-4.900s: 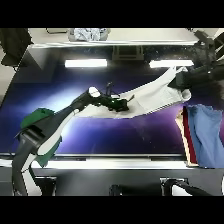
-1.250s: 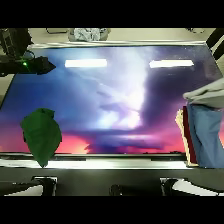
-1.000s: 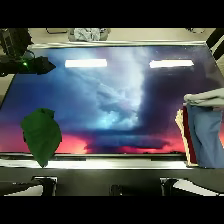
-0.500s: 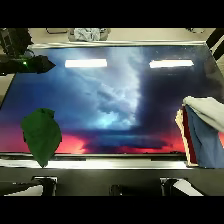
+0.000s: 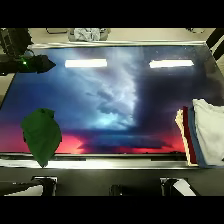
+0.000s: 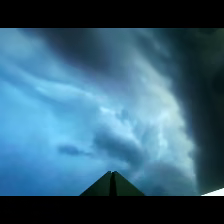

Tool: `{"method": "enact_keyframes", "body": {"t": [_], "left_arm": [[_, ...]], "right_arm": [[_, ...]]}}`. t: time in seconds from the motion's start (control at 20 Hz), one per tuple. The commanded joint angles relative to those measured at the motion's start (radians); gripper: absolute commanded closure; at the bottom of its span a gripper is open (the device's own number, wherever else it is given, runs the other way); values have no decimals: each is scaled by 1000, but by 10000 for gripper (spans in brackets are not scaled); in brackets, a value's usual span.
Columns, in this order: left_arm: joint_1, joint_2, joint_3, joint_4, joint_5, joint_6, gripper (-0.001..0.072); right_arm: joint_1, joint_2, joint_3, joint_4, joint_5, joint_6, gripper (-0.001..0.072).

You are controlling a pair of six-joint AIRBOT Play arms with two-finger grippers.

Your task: Fold the shirts.

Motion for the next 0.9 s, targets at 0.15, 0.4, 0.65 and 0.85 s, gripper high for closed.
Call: {"method": "enact_keyframes", "body": {"t": [0.15,0.4,0.65,0.85], "left_arm": [[1,8,104,1,-52,35,674],[-45,-3,266,421,-21,-132,674],[-72,-42,90,476,-387,-261,22],[-114,101,-330,416,-243,-229,28]], "right_arm": [[2,4,220,31,-229,-165,13],[359,4,662,196,-602,-173,42],[861,-88,565,201,-318,56,37],[1050,-165,312,254,-246,27,42]]}}
